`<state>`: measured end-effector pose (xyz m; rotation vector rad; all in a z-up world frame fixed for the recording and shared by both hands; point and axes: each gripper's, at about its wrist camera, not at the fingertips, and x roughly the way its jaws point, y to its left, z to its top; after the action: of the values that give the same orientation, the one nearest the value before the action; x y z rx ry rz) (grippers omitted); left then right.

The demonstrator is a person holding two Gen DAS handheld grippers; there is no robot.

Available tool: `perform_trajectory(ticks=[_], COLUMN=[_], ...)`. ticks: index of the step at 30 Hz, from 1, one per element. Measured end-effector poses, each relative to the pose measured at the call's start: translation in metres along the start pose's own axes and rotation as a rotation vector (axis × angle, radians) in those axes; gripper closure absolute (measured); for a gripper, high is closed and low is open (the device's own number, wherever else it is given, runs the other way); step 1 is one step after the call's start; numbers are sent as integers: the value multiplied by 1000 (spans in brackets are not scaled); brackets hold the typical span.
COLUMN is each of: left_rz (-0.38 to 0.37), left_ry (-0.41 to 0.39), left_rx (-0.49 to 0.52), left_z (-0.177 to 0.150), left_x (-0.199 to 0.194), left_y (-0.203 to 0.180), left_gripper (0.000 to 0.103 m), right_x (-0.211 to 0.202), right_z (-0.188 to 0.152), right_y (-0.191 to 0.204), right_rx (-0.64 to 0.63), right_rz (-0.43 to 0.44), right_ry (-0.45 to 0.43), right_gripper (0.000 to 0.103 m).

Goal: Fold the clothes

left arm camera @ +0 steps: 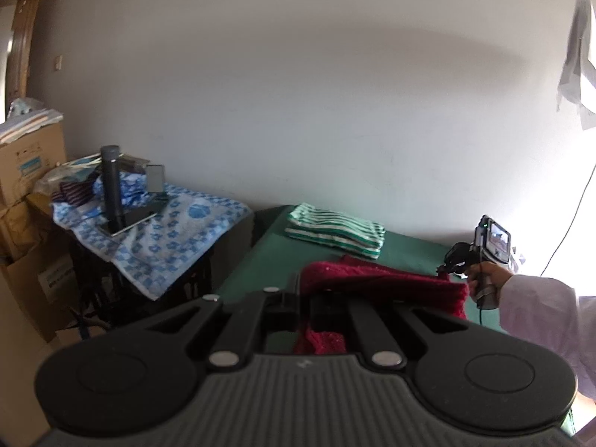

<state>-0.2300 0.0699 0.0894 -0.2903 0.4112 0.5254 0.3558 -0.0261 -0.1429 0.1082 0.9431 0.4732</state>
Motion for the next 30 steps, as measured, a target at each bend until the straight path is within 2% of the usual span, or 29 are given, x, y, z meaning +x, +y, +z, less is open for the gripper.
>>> perform_trajectory(ticks=[4, 7, 10, 13, 16, 19, 23, 26, 28, 29, 30], left_rz=[-15, -13, -44, -84, -133, -181, -242, -290, -321, -328, -331], left_ry=[50, 51, 44, 54, 54, 41, 59, 76, 76, 72, 68], left_rx=[12, 28, 11, 7, 32, 76, 122, 163, 189, 200, 210], left_z=[-12, -16, -17, -18, -14, -6, 2, 4, 5, 6, 7], left_x=[-1, 1, 10, 25, 37, 46, 62, 71, 75, 75, 75], left_y=[7, 13, 24, 34, 42, 46, 51, 51, 48, 47, 46], left_gripper=[100, 100, 100, 100, 100, 100, 100, 100, 100, 100, 100], right_x=[22, 16, -25, -77, -125, -178, -252, -279, -281, -282, -284], right_z=[-13, -16, -20, -46, -97, -170, -267, -315, -328, -335, -342], right_y=[15, 17, 6, 0, -4, -2, 12, 34, 39, 41, 44], right_rx=[-26, -39, 27, -38, -156, -246, -324, -407, -424, -432, -441], right_rz=[-4, 25, 95, 95, 33, 85, 129, 106, 61, 39, 16], right_ry=[31, 14, -39, -17, 52, 192, 295, 295, 270, 257, 244], right_gripper=[95, 76, 75, 74, 69, 67, 65, 60, 49, 49, 57])
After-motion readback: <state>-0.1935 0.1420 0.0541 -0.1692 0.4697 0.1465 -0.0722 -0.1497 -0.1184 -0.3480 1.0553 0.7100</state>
